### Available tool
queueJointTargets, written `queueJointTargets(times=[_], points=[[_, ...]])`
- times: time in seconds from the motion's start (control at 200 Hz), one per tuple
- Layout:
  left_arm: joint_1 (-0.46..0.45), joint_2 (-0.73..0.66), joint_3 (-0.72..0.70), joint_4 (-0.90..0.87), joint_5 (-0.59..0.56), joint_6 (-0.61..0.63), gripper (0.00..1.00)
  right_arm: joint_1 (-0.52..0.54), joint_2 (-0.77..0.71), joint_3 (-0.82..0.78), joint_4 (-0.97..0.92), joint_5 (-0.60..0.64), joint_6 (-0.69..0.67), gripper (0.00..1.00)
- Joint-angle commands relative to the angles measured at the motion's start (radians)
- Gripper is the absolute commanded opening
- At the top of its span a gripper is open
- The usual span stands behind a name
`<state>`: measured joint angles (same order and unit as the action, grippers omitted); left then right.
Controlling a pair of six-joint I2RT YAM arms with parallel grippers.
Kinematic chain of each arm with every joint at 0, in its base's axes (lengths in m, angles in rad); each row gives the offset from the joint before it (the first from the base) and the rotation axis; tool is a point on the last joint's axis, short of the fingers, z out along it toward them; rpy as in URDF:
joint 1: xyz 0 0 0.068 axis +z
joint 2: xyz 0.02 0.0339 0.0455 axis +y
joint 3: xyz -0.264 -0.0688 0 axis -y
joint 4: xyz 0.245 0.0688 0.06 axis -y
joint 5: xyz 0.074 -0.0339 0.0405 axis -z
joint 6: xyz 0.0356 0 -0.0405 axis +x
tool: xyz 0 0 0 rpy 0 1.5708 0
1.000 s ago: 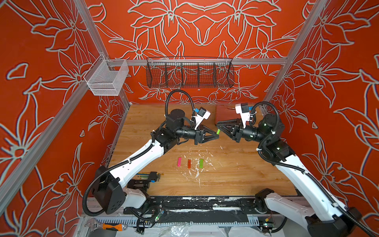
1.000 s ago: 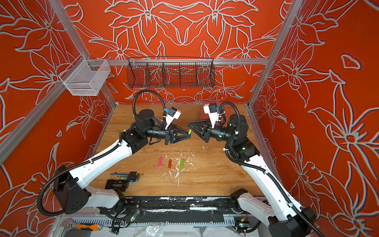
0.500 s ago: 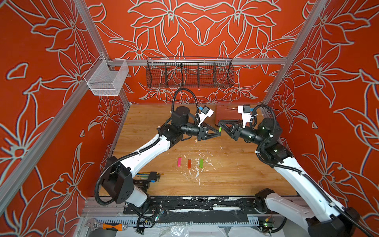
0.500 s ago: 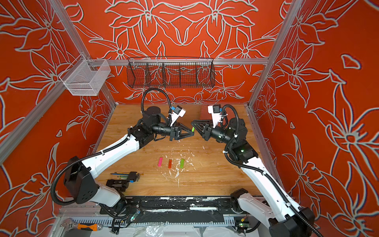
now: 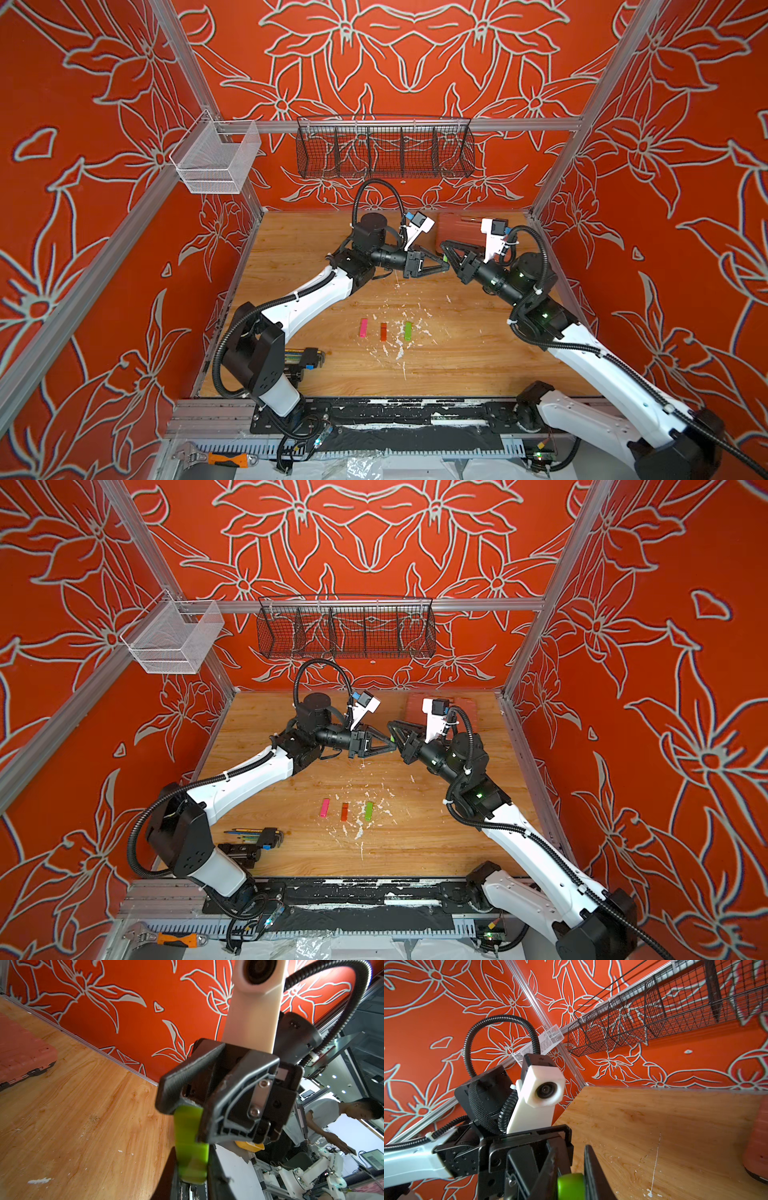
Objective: Close the usb drive cover
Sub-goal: Adjust the cover on the USB drive, then place the USB drive at the center of the board.
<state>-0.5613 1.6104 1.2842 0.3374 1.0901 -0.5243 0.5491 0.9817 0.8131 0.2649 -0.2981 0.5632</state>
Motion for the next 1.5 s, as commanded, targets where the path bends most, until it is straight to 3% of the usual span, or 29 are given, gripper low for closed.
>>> queueJointTargets(times=[0.0,0.145,0.29,0.385,0.46,0.571,0.621,0.726,0.846,0.941,1.011,1.071,1.161,1.251,1.491], points=[[0.055,-0.028,0.159,0.468,-0.158,-0.050,0.00,0.086,0.052,-0.115,-0.447,-0.146,-0.007,0.00],[0.081,-0.031,0.155,0.440,-0.154,-0.036,0.00,0.085,-0.029,-0.114,-0.526,-0.085,-0.025,0.00],[0.081,-0.068,0.122,0.239,-0.144,0.080,0.00,0.058,-0.079,-0.035,-0.617,-0.068,-0.075,0.00],[0.076,-0.085,0.067,0.193,-0.133,0.091,0.00,0.040,-0.074,0.019,-0.637,-0.082,-0.106,0.00],[0.063,-0.093,0.029,0.170,-0.134,0.098,0.00,0.027,-0.076,0.041,-0.605,-0.101,-0.118,0.10],[0.039,-0.080,0.004,0.147,-0.130,0.094,0.00,0.008,-0.079,0.062,-0.534,-0.151,-0.113,0.36],[0.029,-0.075,-0.006,0.139,-0.129,0.090,0.00,-0.002,-0.084,0.074,-0.520,-0.157,-0.115,0.43],[0.019,-0.073,-0.037,0.135,-0.128,0.074,0.00,-0.046,-0.117,0.095,-0.502,-0.165,-0.110,0.52],[0.016,-0.100,-0.087,0.056,-0.146,0.106,0.00,-0.122,-0.174,0.102,-0.517,-0.194,-0.112,0.55],[0.017,-0.121,-0.126,-0.024,-0.169,0.128,0.00,-0.141,-0.202,0.115,-0.592,-0.134,-0.151,0.55],[0.010,-0.134,-0.150,-0.152,-0.263,0.148,0.00,-0.141,-0.198,0.136,-0.681,0.002,-0.172,0.55],[-0.014,-0.131,-0.131,-0.397,-0.484,0.197,0.00,-0.141,-0.161,0.165,-0.768,0.096,-0.193,0.55],[-0.079,-0.095,-0.115,-0.663,-0.775,0.223,0.00,-0.140,-0.121,0.137,-0.809,0.152,-0.193,0.56],[-0.139,-0.041,-0.154,-0.750,-0.952,0.178,0.00,-0.138,-0.096,0.071,-0.779,0.181,-0.165,0.57],[-0.190,0.108,-0.212,-0.770,-1.063,0.086,0.00,-0.127,-0.074,-0.038,-0.761,0.249,-0.137,0.58]])
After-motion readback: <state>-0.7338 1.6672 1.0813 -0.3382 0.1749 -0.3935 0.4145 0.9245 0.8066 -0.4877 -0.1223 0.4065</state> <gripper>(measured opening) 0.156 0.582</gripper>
